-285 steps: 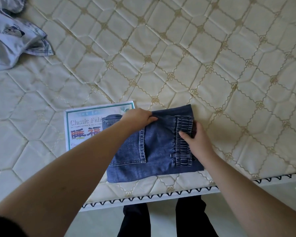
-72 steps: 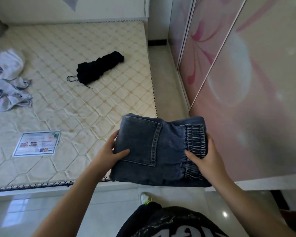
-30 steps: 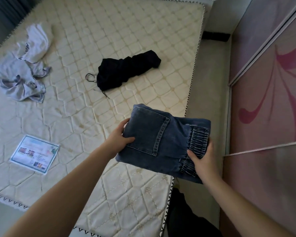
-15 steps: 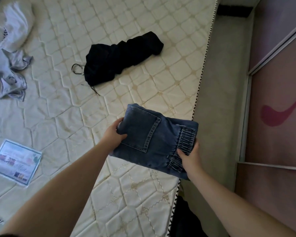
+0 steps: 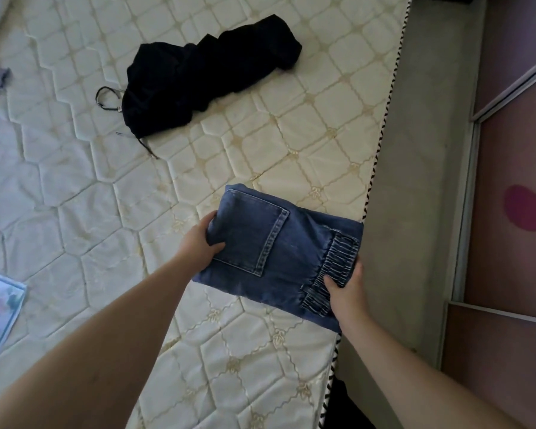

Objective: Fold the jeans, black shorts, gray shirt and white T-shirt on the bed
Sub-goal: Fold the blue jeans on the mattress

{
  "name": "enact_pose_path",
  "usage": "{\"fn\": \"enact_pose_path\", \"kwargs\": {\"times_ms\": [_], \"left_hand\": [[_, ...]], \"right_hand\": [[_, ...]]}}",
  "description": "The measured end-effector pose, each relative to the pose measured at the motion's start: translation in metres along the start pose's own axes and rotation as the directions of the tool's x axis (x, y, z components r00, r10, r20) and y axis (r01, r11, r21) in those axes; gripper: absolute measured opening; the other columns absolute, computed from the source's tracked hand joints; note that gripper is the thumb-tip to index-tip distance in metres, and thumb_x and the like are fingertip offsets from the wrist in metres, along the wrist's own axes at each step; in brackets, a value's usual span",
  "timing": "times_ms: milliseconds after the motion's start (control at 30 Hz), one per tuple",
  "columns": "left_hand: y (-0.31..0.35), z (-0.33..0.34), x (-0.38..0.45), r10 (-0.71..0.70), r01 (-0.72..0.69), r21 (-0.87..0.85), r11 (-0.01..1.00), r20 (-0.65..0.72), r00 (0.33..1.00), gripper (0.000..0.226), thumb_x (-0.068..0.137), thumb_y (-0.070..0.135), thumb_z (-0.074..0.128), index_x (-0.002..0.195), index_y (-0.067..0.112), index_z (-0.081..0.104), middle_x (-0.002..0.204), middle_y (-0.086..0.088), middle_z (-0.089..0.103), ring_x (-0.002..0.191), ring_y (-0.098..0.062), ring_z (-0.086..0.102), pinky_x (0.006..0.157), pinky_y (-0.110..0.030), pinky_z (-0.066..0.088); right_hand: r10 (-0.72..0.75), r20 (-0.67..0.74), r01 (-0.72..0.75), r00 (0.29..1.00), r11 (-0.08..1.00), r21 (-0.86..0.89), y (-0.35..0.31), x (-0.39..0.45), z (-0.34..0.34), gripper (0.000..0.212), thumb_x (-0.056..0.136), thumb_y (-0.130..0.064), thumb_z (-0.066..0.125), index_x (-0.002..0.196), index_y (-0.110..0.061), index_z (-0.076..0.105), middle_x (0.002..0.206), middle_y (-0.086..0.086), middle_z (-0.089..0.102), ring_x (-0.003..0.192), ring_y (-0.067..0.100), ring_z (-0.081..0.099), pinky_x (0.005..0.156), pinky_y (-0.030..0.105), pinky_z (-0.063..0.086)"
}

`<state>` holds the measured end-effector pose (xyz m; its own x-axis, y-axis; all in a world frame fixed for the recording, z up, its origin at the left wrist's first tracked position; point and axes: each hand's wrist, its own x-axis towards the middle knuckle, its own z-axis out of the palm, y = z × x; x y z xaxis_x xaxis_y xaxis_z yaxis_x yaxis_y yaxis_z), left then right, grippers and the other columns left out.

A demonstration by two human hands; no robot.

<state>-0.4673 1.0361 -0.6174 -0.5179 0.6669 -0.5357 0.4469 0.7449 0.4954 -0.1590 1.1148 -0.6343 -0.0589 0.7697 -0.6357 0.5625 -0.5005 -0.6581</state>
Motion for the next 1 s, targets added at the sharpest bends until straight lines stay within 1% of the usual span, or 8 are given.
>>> {"fn": "enact_pose_path", "kwargs": {"times_ms": [100,167,267,400,533,700,900,1000], "left_hand": [[-0.001,0.007,0.000,-0.052,0.065,0.203,0.977,-0.070,0.996,0.086,0.085,0.027,0.068,0.153,0.034,0.017,0.148,-0.009,0.034,0.130,-0.033,0.041,0.103,-0.046,0.040],[0.007,0.011,-0.003,0.091,-0.031,0.330,0.943,-0.167,0.982,0.078,0.090,0.033,0.059,0.153,0.033,0.013,0.156,-0.004,0.025,0.141,-0.029,0.028,0.113,-0.047,0.030],[0.021,0.024,0.000,0.391,-0.275,0.481,0.832,-0.159,0.906,0.068,0.096,0.032,0.051,0.154,0.034,0.014,0.161,0.001,0.019,0.149,-0.021,0.013,0.120,-0.043,0.011],[0.024,0.046,0.020,0.576,-0.445,0.650,0.616,0.013,0.817,0.070,0.095,0.048,0.049,0.155,0.027,0.019,0.162,0.002,0.018,0.150,-0.019,0.014,0.120,-0.039,0.003],[0.001,0.066,0.041,0.520,-0.420,0.724,0.547,0.099,0.849,0.076,0.095,0.063,0.023,0.154,0.030,-0.011,0.160,0.008,-0.015,0.151,-0.018,-0.005,0.117,-0.038,-0.017],[-0.009,0.079,0.052,0.466,-0.373,0.747,0.551,0.095,0.879,0.069,0.095,0.063,0.001,0.144,0.031,-0.036,0.150,0.010,-0.037,0.143,-0.012,-0.023,0.110,-0.036,-0.032],[-0.025,0.066,0.017,0.454,-0.330,0.710,0.622,0.017,0.891,0.063,0.097,0.060,-0.001,0.154,0.033,-0.005,0.161,0.009,-0.005,0.150,-0.013,0.002,0.122,-0.039,-0.001],[-0.051,0.057,-0.014,0.342,-0.217,0.674,0.706,-0.055,0.938,0.063,0.098,0.057,0.000,0.155,0.033,-0.003,0.163,0.008,-0.004,0.149,-0.011,-0.004,0.122,-0.041,0.002]], "right_hand": [[-0.019,-0.153,-0.006,0.988,0.987,-0.161,-0.001,-0.008,-0.004,0.074,0.095,-0.022,0.060,0.154,-0.019,0.016,0.152,0.014,0.035,0.133,0.033,0.043,0.107,0.048,0.040],[-0.278,-0.285,0.151,0.917,0.905,-0.398,-0.012,-0.011,-0.003,0.067,0.095,-0.027,0.058,0.151,-0.011,0.025,0.145,0.020,0.040,0.127,0.036,0.046,0.100,0.050,0.042],[-0.663,-0.145,0.481,0.735,0.659,-0.578,-0.034,0.000,0.021,0.061,0.096,-0.028,0.055,0.148,-0.005,0.034,0.146,0.017,0.044,0.132,0.032,0.044,0.106,0.049,0.039],[-0.745,0.148,0.608,0.651,0.394,-0.689,-0.056,0.022,0.075,0.060,0.100,-0.031,0.041,0.153,-0.009,0.026,0.159,0.009,0.028,0.146,0.025,0.025,0.118,0.046,0.021],[-0.592,0.357,0.573,0.722,0.225,-0.788,-0.043,0.059,0.088,0.065,0.103,-0.041,0.028,0.156,-0.015,0.001,0.164,0.004,0.002,0.151,0.019,0.002,0.121,0.041,-0.001],[-0.517,0.387,0.515,0.764,0.126,-0.848,-0.031,0.073,0.100,0.072,0.102,-0.047,0.021,0.150,-0.015,-0.022,0.162,0.004,-0.018,0.149,0.019,-0.014,0.120,0.040,-0.011],[-0.524,0.333,0.453,0.784,0.116,-0.884,-0.019,0.060,0.051,0.074,0.100,-0.055,0.019,0.155,-0.013,-0.006,0.164,0.005,-0.008,0.151,0.017,-0.004,0.121,0.040,-0.006],[-0.499,0.251,0.380,0.829,0.173,-0.909,-0.005,0.042,0.029,0.076,0.100,-0.055,0.023,0.156,-0.010,-0.001,0.164,0.006,-0.004,0.151,0.020,0.000,0.122,0.041,-0.003]]}}
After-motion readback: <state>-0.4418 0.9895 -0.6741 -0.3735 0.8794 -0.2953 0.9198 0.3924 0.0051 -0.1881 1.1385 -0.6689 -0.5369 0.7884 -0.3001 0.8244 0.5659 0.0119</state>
